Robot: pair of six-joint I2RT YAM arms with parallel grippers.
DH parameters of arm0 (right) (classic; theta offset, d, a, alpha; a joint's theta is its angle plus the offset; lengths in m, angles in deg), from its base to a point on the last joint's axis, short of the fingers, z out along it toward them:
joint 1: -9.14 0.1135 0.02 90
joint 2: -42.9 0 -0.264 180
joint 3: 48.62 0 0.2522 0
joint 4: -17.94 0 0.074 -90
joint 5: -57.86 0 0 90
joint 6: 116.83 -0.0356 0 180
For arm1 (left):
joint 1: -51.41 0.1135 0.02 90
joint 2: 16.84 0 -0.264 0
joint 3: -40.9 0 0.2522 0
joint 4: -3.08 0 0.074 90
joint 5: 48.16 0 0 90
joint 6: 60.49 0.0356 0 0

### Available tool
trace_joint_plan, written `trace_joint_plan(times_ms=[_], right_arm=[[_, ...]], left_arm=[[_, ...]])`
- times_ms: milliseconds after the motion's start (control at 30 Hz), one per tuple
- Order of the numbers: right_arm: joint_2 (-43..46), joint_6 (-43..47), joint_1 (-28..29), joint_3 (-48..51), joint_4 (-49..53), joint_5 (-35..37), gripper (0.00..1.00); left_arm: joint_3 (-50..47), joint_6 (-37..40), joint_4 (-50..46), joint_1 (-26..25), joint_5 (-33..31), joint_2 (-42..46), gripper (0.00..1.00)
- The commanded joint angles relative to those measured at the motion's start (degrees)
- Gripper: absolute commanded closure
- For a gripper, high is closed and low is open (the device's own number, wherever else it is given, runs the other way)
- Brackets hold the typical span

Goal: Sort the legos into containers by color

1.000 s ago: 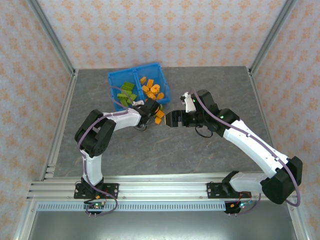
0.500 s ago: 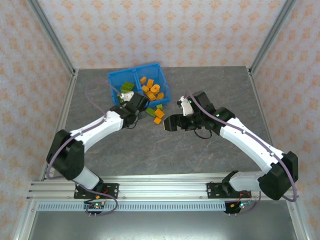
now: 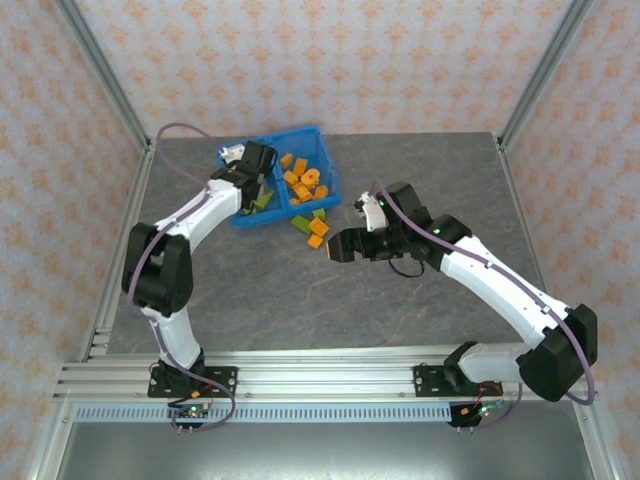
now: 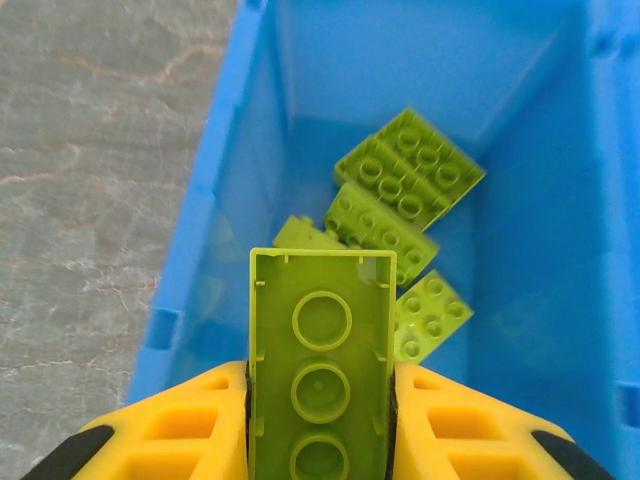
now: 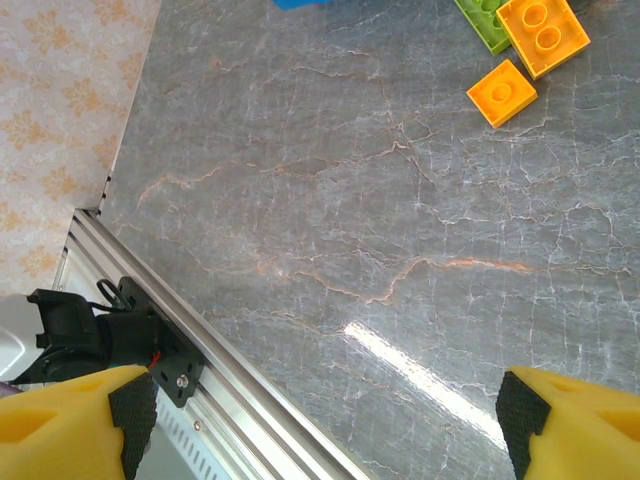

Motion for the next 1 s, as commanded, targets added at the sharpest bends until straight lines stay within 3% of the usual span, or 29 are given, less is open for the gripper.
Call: trace_joint_plan(times_ms=[0,133,300,433,500,633,700,767,833,900,967], right_arm=[[2.08,0.31,0.38,-0.71,0.66,0.79,0.10],[1.38,0.74,0.38,-0.57,0.55,0.87,0.10],[-1.17,0.55,0.38,-1.35,0.42,5.10,0.10],[-5.56,1.74,0.38,-3.25,0.07,10.42,0.10],[-8.72,2.15,0.38,-4.76,-1.02,13.34,0.10],[-17.31,3.72,0.38,-8.50,-5.11,15.61,0.11],[-22.08,4.38,0.38,-10.09,-7.83,16.12,0.11],[-27.15,5.01,0.28,-12.44,-9.11,17.66,0.12],[-31.85,6.26,-0.05,-14.72,-10.66,19.16,0.12],[-36.44,8.68,-0.08,-17.43,-11.07,19.93,0.13],[-40.71,11.27,-0.23,-20.70,-10.71,19.40,0.13]], left_arm=[[2.97,1.66,-2.80,0.34,-2.09,-1.66,0.70],[3.72,2.10,-2.84,0.71,-1.63,-1.85,0.47],[1.33,2.27,-1.88,0.63,4.29,2.84,0.40],[-4.94,2.44,0.25,-1.19,13.95,13.72,0.34],[-7.63,6.24,-0.11,-4.17,16.71,20.65,0.29],[-11.38,19.96,-3.76,-13.20,18.43,34.85,0.17],[-13.88,27.28,-5.84,-15.97,23.70,40.84,0.11],[-17.36,36.04,-8.06,-16.85,32.38,46.40,0.01],[-22.12,48.32,-11.20,-17.13,41.17,51.86,0.00],[-27.31,60.44,-14.05,-17.41,45.91,56.51,0.00],[-32.70,65.22,-12.91,-17.58,46.97,61.10,0.00]])
